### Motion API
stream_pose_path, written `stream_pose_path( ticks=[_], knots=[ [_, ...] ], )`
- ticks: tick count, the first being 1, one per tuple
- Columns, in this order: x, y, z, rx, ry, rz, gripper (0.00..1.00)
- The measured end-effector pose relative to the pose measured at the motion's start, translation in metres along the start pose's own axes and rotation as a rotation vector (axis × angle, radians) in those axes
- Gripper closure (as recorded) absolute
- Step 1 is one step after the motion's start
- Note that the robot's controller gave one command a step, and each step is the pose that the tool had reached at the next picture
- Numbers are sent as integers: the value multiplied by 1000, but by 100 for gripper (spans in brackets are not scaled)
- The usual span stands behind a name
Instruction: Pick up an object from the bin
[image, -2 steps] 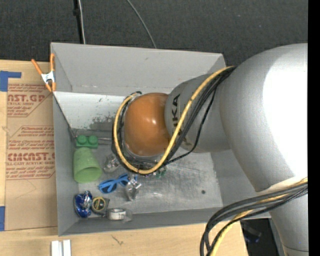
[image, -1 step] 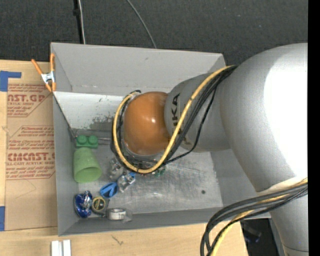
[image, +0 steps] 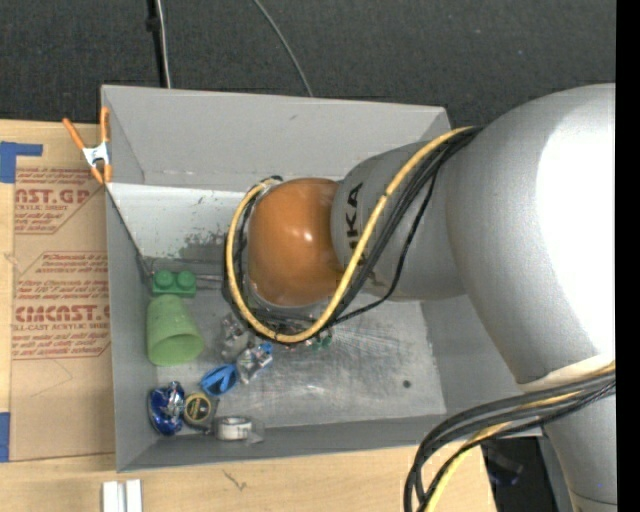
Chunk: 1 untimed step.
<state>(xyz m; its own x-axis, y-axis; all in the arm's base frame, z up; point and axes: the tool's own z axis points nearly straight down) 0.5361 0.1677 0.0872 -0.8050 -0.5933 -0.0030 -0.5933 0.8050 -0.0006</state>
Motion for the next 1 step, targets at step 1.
stream_pose_path(
  ticks=[1],
  knots=[
    [-1, 0, -37, 1, -2, 0, 100]
  ],
)
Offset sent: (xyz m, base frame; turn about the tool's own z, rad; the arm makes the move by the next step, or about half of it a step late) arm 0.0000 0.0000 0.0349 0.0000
